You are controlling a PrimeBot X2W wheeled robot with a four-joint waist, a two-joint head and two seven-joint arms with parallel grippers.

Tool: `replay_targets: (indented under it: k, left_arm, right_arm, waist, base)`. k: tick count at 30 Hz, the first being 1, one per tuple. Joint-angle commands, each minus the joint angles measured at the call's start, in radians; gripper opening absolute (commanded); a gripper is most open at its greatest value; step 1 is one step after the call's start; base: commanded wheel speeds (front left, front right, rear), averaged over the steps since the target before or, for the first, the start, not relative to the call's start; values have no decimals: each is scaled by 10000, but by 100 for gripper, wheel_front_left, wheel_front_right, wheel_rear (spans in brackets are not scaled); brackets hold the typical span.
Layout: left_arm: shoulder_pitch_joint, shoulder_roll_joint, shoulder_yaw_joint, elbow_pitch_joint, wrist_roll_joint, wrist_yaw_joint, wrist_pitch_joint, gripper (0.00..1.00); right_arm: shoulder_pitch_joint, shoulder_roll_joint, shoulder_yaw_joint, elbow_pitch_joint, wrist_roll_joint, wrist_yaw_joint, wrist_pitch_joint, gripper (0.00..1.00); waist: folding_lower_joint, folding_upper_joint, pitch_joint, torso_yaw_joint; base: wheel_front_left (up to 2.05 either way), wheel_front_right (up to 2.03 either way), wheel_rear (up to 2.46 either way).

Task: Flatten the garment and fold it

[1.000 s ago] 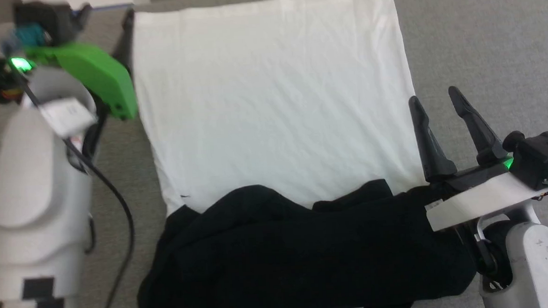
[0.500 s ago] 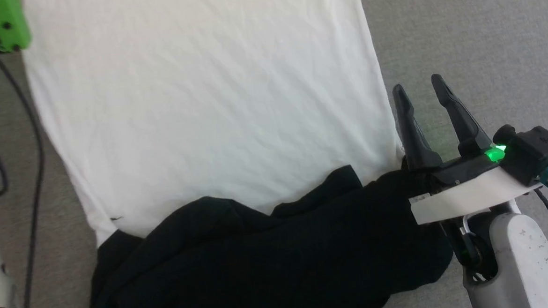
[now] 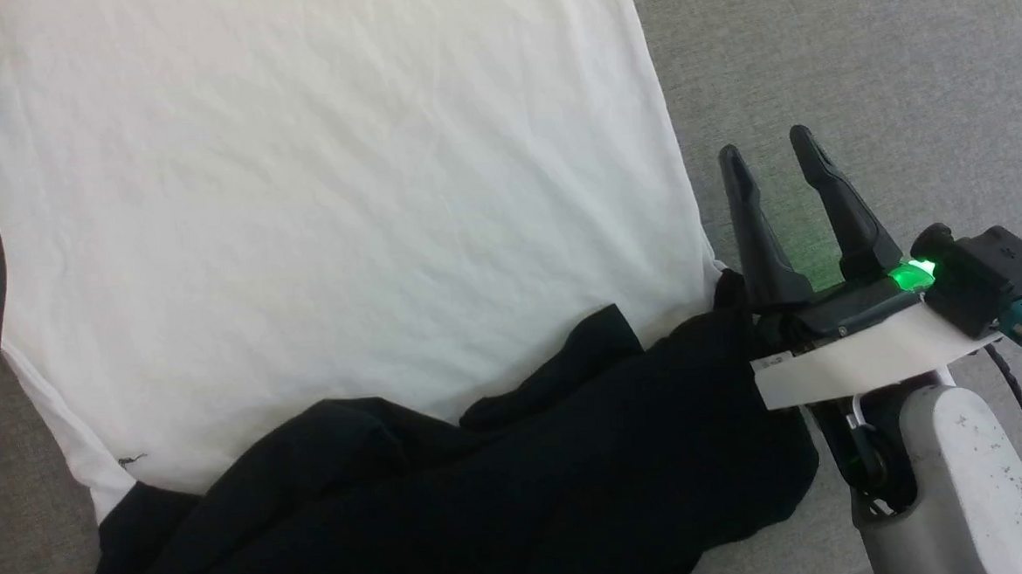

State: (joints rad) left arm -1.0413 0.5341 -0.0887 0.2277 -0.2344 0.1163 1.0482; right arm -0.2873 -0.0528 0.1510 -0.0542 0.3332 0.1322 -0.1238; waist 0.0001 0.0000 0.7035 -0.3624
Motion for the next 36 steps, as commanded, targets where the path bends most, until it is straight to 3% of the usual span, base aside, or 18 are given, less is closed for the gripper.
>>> replay_targets:
  k: [1,6,12,22,28,33,34,35,36]
  left_arm:
    - [443,47,-57,87,-12,105,218,0]
    - [631,76,-110,-405,-46,14,-180,0]
    - [506,-223,-353,-504,-184,-250,-1008,0]
    - [-560,-1015,-1077,-291,-222,-766,-2431,0]
    - [-1037,-1361,-1368,2,-235,-883,-2802,0]
    - [-1196,-1458,-1459,244,-276,-938,-3055,0]
    - [-1217,-1467,-1465,295,-287,-942,-3118,0]
    - [-1232,-1476,-1469,333,-299,-947,-3170,0]
    - [-1250,-1488,-1468,377,-322,-958,-3245,0]
  right_arm:
    - [-164,25,-24,13,-11,-15,-26,100]
    - [-835,-122,-158,-203,-446,-15,168,100]
    - [-3384,-501,-306,156,-807,-15,1286,100]
    - [-8281,-623,-509,4395,-1028,-15,5409,100]
    - [-9794,-830,-787,6348,-2084,-15,7045,100]
    - [-10380,-630,-1176,7201,-2207,-15,7903,100]
    - [-10458,-589,-1212,7347,-2204,-15,8128,67]
    - [-10508,-563,-1212,7455,-2191,-15,8336,45]
    - [-10563,-551,-1184,7554,-2193,-15,8593,10]
  waist:
    - [-1,0,-20,28]
    - [-1,0,-62,155]
    - [-1,0,14,612]
    - [-1,0,634,1726]
    - [-1,0,964,2288]
    - [-1,0,1089,2491]
    - [-1,0,1097,2507]
    - [-1,0,1100,2515]
    - [-1,0,1098,2518]
  base:
    - [0,0,0]
    - [0,0,0]
    - [0,0,0]
    - [0,0,0]
    - [0,0,0]
    - [0,0,0]
    - [0,0,0]
    - [0,0,0]
    - [0,0,0]
